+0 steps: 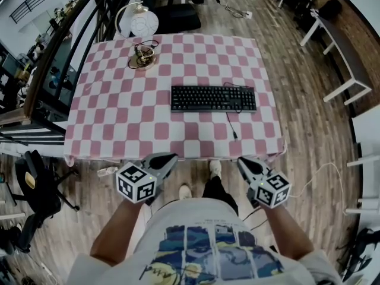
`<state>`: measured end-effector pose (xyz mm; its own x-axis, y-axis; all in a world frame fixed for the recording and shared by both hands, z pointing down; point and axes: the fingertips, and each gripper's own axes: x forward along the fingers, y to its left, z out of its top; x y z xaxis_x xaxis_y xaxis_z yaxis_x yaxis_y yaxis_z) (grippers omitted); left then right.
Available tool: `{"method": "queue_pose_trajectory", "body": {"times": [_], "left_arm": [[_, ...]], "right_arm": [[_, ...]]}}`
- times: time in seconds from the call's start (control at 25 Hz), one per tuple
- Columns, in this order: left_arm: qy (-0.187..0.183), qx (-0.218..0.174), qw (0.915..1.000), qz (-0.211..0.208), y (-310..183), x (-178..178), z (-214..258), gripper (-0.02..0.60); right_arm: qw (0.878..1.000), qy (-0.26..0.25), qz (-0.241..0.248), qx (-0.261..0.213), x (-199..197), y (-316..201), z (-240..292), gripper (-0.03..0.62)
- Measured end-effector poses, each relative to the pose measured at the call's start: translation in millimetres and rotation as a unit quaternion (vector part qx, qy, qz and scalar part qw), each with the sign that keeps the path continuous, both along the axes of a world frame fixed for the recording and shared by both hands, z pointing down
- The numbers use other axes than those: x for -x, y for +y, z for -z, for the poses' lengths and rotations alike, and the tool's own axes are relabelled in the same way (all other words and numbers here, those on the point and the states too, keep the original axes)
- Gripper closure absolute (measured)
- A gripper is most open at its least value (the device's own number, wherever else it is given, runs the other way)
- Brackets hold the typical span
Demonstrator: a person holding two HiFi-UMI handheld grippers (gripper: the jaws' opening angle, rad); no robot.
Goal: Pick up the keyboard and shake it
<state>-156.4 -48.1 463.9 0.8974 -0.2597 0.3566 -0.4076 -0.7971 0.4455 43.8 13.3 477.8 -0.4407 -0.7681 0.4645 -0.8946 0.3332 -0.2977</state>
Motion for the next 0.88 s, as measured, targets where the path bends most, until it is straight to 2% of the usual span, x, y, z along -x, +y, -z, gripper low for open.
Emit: {"method": "queue_pose_trajectory", "body": {"times": [0.88], "left_arm": [[-0.006,-0.003,1.0000,-0.006,6.6,13.4,-0.7,0.578]], "right_arm": [[1.000,0.004,-0.001,-0.013,8.8,1.5,10.9,0.594]]}}
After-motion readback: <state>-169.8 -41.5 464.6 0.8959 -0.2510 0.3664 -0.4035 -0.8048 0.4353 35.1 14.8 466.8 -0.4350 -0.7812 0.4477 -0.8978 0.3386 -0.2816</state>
